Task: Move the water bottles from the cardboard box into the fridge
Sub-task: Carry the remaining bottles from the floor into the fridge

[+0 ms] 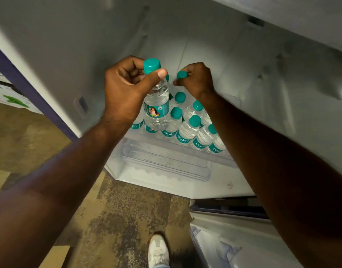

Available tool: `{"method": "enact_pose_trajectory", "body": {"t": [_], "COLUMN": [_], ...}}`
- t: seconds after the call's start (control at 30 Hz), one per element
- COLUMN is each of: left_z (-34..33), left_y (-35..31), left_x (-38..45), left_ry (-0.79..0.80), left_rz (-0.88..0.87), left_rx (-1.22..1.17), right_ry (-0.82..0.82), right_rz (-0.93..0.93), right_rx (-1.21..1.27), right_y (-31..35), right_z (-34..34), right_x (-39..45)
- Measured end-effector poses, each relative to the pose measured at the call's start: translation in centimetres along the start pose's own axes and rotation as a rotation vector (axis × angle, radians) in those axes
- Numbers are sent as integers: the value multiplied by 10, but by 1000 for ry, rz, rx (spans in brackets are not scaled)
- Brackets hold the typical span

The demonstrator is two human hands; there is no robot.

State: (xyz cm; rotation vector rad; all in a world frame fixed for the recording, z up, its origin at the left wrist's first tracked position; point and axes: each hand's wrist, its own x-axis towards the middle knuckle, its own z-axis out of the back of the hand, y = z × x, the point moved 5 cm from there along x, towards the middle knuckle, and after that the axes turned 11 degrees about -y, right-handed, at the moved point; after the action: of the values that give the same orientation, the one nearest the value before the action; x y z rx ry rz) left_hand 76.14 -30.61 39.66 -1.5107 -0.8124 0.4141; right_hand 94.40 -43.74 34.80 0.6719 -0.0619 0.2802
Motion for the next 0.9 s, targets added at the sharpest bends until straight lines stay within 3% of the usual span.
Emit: {"method": "enact_pose_trajectory", "body": {"t": [0.3,0.63,0.8,0.9], "left_z": [1,2,-5,-15], "left_y": [-1,-17,-36,-46], "left_x": [2,0,-2,2], "left_ry": [2,-23,-97,-123], "left_rz": [-5,-19,-85,-119], "left_rx": [11,7,-5,9], "right_ry": [60,135,-147,-183], "right_rz": [-24,-115,-94,47], "right_rx": [-40,163,541,686], "right_y": [-5,-8,12,32], "right_z": [-7,0,48,64], "right_x": [-2,-13,-39,-82]}}
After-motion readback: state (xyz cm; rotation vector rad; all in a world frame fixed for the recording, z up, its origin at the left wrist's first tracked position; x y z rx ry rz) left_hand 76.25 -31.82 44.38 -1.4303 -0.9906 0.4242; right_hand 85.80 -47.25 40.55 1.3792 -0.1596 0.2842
